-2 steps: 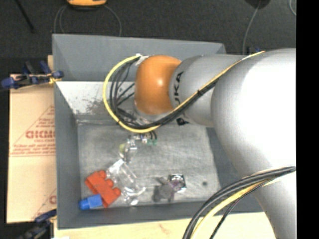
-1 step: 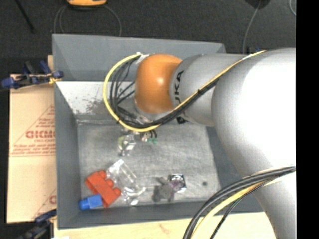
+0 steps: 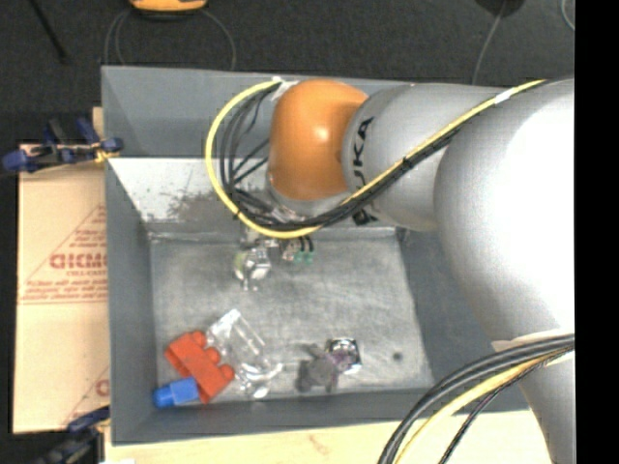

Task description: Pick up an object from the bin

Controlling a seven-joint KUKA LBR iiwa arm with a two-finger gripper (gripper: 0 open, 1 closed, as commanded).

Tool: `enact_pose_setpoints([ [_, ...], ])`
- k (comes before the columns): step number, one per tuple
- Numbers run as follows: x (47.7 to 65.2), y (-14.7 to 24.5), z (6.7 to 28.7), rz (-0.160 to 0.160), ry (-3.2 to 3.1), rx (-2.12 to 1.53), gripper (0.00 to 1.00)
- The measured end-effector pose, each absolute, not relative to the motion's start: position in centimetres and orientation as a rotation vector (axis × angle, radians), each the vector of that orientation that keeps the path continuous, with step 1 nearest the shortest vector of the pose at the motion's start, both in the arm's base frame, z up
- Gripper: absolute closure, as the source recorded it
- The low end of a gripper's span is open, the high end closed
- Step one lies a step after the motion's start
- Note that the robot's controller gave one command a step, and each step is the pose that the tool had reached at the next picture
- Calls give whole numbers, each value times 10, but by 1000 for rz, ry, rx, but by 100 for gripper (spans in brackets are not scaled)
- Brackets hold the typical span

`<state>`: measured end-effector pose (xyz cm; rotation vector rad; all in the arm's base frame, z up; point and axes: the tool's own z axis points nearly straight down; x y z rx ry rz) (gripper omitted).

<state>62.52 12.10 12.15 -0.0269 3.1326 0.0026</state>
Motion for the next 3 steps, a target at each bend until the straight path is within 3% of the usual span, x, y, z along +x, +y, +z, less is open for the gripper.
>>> enact_pose_setpoints([
  [2, 629, 121, 192, 2, 3133, -27, 100],
  [3, 630, 120, 200, 1, 3135, -27, 100],
])
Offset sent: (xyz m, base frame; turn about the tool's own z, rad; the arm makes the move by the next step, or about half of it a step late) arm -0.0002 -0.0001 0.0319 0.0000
